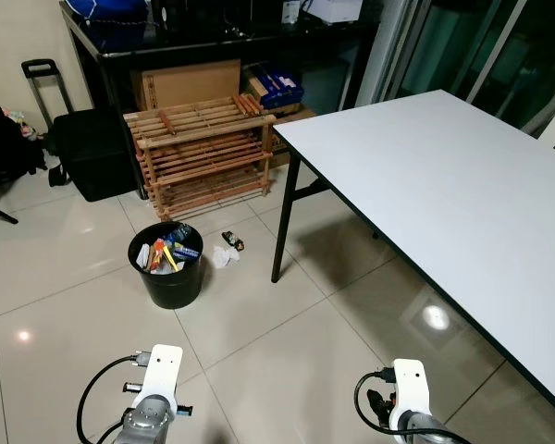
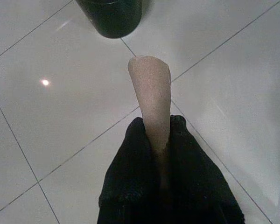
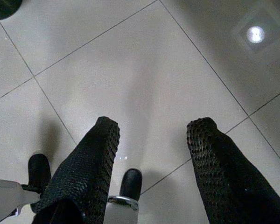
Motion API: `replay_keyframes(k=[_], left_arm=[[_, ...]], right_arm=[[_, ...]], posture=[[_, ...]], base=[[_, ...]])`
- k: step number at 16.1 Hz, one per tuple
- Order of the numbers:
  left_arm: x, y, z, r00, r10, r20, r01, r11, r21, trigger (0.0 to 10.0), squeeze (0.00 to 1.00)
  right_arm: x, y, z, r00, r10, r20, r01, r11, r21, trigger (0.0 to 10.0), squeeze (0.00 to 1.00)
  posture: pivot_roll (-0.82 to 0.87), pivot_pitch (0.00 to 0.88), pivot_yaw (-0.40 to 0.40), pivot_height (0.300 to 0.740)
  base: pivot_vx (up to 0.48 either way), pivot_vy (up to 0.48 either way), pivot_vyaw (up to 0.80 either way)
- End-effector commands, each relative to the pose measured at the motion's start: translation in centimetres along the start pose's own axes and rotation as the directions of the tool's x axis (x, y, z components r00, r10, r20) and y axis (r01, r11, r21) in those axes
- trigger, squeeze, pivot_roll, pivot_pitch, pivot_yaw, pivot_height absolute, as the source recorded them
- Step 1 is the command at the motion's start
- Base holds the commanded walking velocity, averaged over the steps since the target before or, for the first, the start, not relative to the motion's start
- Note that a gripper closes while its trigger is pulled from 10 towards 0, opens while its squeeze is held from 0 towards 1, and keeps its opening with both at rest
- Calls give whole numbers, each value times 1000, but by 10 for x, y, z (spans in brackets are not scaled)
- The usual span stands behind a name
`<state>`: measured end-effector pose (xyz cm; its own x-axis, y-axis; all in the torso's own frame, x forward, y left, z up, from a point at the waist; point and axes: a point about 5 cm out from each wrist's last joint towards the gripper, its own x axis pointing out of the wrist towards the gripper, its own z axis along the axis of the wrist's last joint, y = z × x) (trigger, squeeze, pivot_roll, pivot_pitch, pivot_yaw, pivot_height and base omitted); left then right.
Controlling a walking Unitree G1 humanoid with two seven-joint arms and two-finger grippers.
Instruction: Picking trash to rubbish bin
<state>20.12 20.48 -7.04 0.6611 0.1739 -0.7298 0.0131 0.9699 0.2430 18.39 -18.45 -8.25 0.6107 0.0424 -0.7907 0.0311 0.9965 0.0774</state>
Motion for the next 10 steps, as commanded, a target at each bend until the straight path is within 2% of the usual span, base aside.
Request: replay_keyframes(k=[1, 10], left_arm=[[0, -1, -1, 1000, 3, -6, -3, 1000, 17, 10000, 0], [0, 0, -2, 1000, 3, -9, -3, 1000, 28, 10000, 0]], right_arm=[[0, -5, 4, 1000, -10, 10, 10, 1000, 5, 10000, 0], [-1, -6, 1, 1000, -16, 5, 15, 1000, 12, 10000, 0]], posture=[[0, 0, -74, 740], [0, 0, -70, 740]], base=[[289, 0, 0], [330, 0, 0]])
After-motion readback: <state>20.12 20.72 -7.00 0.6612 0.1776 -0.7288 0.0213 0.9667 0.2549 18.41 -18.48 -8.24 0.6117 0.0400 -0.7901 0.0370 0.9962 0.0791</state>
